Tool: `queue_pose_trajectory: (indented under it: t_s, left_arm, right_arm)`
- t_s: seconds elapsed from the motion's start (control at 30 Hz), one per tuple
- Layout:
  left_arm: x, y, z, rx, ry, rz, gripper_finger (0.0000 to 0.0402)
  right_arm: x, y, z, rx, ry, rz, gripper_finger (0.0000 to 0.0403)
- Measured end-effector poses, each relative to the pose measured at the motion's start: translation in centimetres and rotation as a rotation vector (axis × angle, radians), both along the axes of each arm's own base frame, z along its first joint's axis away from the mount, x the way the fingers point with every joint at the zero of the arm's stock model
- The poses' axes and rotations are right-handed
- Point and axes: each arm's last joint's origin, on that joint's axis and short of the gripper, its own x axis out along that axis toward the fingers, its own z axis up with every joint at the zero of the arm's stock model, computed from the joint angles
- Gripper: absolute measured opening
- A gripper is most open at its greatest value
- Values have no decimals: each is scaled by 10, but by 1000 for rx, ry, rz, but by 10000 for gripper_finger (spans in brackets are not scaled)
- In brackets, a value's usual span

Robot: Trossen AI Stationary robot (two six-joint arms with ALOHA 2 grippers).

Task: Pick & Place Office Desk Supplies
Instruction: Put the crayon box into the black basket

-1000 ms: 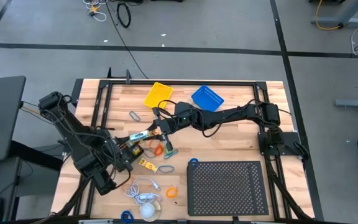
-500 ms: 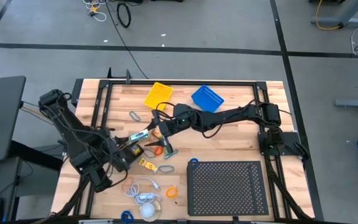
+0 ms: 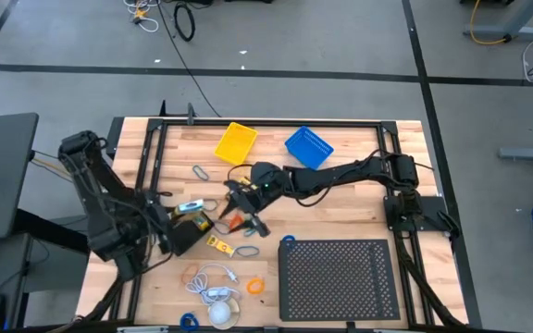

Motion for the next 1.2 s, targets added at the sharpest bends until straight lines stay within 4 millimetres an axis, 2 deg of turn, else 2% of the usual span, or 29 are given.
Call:
queue_pose_trajectory:
  t_s: [0.1, 0.23, 0.43, 0.57, 0.83, 1.03, 1.2]
  left_arm:
    - [-13, -7, -1, -46, 27, -41, 73]
    - [-26, -12, -5, -103, -32, -64, 73]
    - [-37, -7, -40, -183, -138, -22, 73]
    - [-39, -1, -67, -236, -194, -1, 73]
    - [-40, 8, -100, -228, -186, -48, 73]
    - [-43, 18, -118, -175, -158, -81, 73]
    - [-45, 20, -124, -186, -159, -91, 74]
  right_arm:
    - [-1, -2, -2, 6, 20, 14, 224]
    - [-1, -1, -2, 12, 19, 32, 222]
    - [-2, -1, -2, 20, 20, 53, 222]
    - [-2, 2, -1, 23, 20, 62, 222]
    - [-2, 1, -2, 30, 25, 61, 222]
    - [-2, 2, -2, 30, 25, 61, 222]
    - [-2, 2, -2, 32, 27, 61, 222]
